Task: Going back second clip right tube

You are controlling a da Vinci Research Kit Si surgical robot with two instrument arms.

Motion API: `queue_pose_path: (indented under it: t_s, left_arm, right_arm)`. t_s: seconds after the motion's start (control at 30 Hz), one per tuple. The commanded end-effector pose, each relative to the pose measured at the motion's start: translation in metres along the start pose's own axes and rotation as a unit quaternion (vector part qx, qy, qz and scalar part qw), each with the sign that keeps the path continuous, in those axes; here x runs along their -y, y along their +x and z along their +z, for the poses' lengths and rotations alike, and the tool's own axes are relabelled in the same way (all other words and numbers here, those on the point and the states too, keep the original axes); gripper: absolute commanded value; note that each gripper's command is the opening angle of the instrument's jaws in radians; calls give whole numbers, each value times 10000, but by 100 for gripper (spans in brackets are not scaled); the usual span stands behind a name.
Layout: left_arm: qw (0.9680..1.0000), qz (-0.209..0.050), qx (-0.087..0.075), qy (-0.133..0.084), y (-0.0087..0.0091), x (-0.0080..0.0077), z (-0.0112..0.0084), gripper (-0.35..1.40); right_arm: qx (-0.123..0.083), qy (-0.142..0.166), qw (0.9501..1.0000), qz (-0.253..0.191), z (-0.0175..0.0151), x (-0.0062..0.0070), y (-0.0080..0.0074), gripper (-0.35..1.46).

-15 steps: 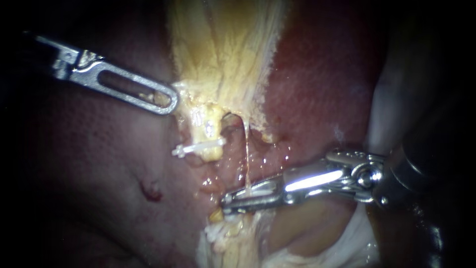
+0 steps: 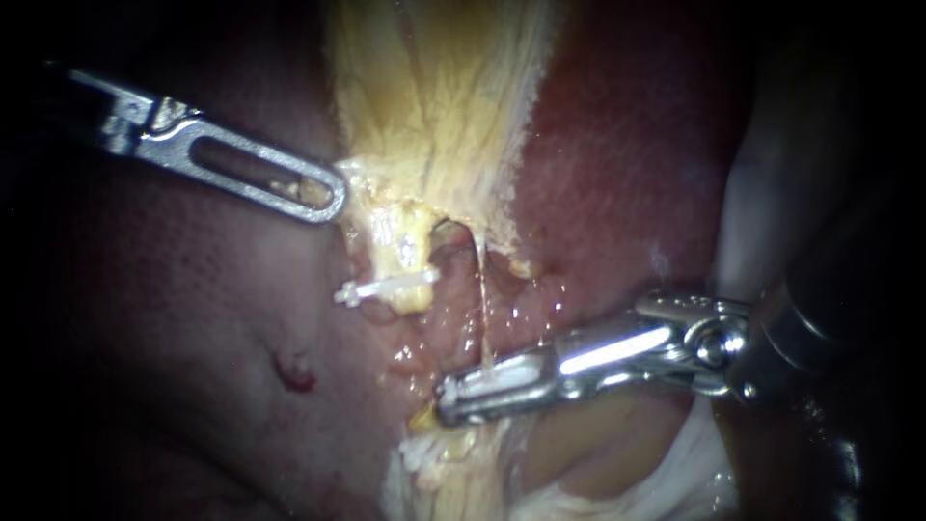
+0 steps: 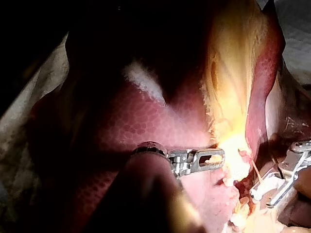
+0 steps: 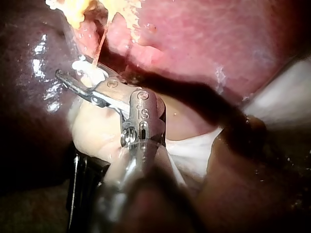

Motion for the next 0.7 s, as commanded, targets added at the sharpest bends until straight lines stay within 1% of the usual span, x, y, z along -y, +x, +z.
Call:
queue_pose_path:
  t_s: [0.03, 0.1, 0.2, 0.37, 0.47, 0.53, 0.7]
  left_arm:
    - [10000, 0, -1, -1, 0, 0, 0, -35]
    - [10000, 0, -1, -1, 0, 0, 0, -35]
    - [10000, 0, -1, -1, 0, 1, 0, -35]
    - [10000, 0, 0, -2, 1, 1, 0, -35]
    - [10000, 0, 0, -2, 1, 1, 0, -35]
    - [10000, 0, 1, -3, 1, 1, 0, -35]
    - [10000, 1, -10, 8, 1, 1, 0, -35]
  right_arm:
    - [-19, 2, 10000, -9, 1, -1, 0, 40]
    - [-33, 9, 10000, 22, 2, -1, 1, 43]
    - [-85, -31, 9999, -67, 3, -1, 1, 45]
    - [-228, -232, 9981, -532, 7, -7, 5, 49]
    - [-268, -313, 9956, -846, 7, -12, 6, 49]
    - [-344, -417, 9934, -1013, 6, -16, 7, 49]
    - [-401, -614, 9881, -1349, 1, -24, 6, 50]
